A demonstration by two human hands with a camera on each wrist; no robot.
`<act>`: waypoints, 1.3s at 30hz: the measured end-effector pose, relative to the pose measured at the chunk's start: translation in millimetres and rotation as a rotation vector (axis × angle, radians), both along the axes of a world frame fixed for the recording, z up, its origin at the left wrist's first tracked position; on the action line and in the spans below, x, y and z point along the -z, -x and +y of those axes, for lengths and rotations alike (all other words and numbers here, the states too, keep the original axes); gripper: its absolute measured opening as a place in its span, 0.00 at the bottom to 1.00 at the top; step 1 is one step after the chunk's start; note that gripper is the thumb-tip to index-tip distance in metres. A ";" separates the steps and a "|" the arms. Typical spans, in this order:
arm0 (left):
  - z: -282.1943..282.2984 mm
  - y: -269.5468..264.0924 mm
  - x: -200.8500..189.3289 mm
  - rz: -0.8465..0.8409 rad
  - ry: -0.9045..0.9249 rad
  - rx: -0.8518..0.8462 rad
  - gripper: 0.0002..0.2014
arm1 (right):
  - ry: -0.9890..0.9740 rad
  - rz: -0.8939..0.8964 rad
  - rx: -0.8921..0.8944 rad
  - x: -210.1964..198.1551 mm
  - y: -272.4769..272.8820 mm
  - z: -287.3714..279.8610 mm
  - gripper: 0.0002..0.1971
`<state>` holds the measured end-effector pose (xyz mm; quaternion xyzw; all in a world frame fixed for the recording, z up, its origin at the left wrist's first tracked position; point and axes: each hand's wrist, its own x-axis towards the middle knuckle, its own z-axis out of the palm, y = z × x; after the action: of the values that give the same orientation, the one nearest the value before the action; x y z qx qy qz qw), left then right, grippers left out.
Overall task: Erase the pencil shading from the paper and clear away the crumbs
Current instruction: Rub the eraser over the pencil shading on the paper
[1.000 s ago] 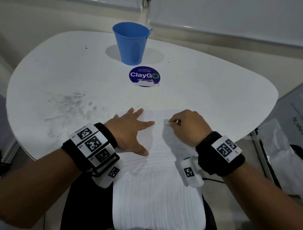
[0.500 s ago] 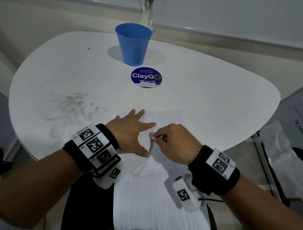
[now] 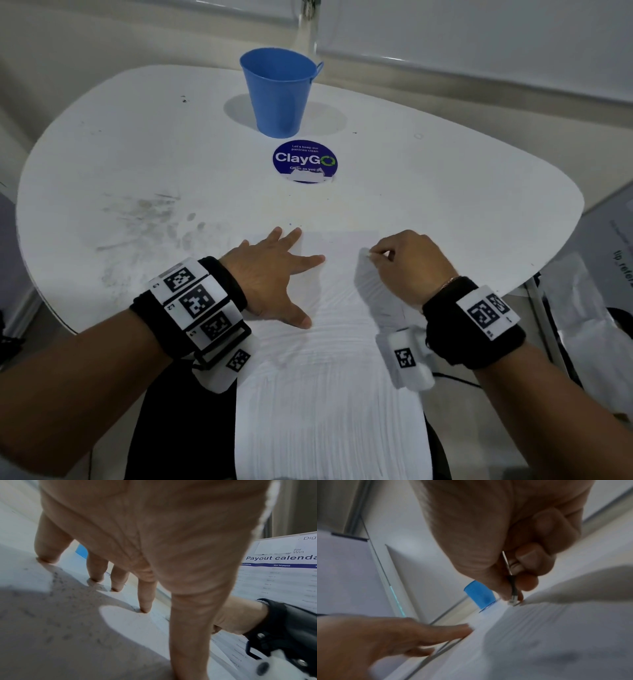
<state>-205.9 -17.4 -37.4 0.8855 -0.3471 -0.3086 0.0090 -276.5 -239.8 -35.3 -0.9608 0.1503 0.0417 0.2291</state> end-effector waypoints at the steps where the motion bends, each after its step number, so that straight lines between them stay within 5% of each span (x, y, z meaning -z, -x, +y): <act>1: -0.3 -0.2 -0.4 -0.003 -0.008 0.005 0.53 | 0.001 0.008 -0.026 1.8 0.9 1.4 0.10; 12: 1.5 -1.5 0.6 -0.036 -0.035 0.050 0.58 | -0.038 -0.053 0.040 8.4 -1.1 -12.2 0.09; 17: 1.1 -0.8 1.2 -0.039 -0.048 0.036 0.58 | -0.054 0.033 -0.099 -0.8 4.3 6.8 0.09; 29: 0.9 1.5 -1.6 -0.015 -0.050 0.020 0.58 | -0.007 -0.027 0.041 -1.0 -0.2 -3.8 0.09; 39: 0.3 0.6 2.8 -0.020 -0.030 0.004 0.58 | -0.074 -0.051 -0.130 -21.3 6.4 10.3 0.08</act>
<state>-206.5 -17.1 -40.2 0.8879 -0.3442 -0.3052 -0.0085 -282.9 -229.4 -14.0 -0.9601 0.0801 0.0374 0.2653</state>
